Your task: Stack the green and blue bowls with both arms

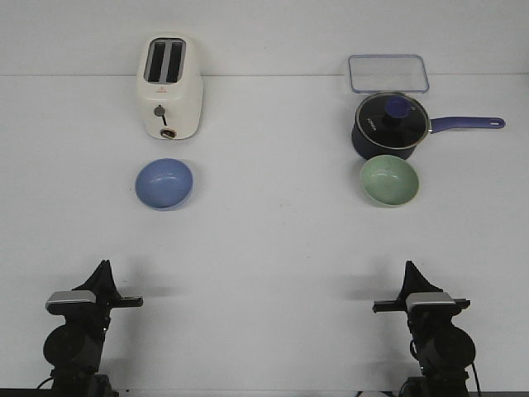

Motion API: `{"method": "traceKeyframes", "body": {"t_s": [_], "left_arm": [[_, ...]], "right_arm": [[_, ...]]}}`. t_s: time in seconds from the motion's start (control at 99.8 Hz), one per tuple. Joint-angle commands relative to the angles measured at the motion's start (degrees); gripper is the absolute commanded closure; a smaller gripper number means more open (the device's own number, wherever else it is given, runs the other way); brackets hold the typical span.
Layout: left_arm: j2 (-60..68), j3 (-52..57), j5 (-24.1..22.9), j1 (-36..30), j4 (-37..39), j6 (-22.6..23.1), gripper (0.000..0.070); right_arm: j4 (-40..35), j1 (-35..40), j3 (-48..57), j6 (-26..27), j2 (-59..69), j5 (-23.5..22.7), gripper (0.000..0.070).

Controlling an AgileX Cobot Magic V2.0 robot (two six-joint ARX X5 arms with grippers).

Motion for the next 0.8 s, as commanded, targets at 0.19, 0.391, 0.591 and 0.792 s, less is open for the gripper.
{"method": "traceKeyframes", "body": {"t_s": [0.19, 0.391, 0.591, 0.792], "left_arm": [[-0.1, -1.2, 0.1, 0.1, 0.8, 0.9, 0.0685], [-0.1, -1.2, 0.1, 0.1, 0.8, 0.9, 0.0685], [-0.1, -1.2, 0.1, 0.1, 0.8, 0.9, 0.0685], [-0.1, -1.2, 0.1, 0.1, 0.8, 0.9, 0.0685]], "right_arm": [[0.7, 0.0, -0.1, 0.0, -0.1, 0.0, 0.0694], [0.7, 0.0, -0.1, 0.0, -0.1, 0.0, 0.0694], [0.7, 0.0, -0.1, 0.0, -0.1, 0.0, 0.0694], [0.9, 0.0, -0.1, 2.1, -0.1, -0.2, 0.0694]]}}
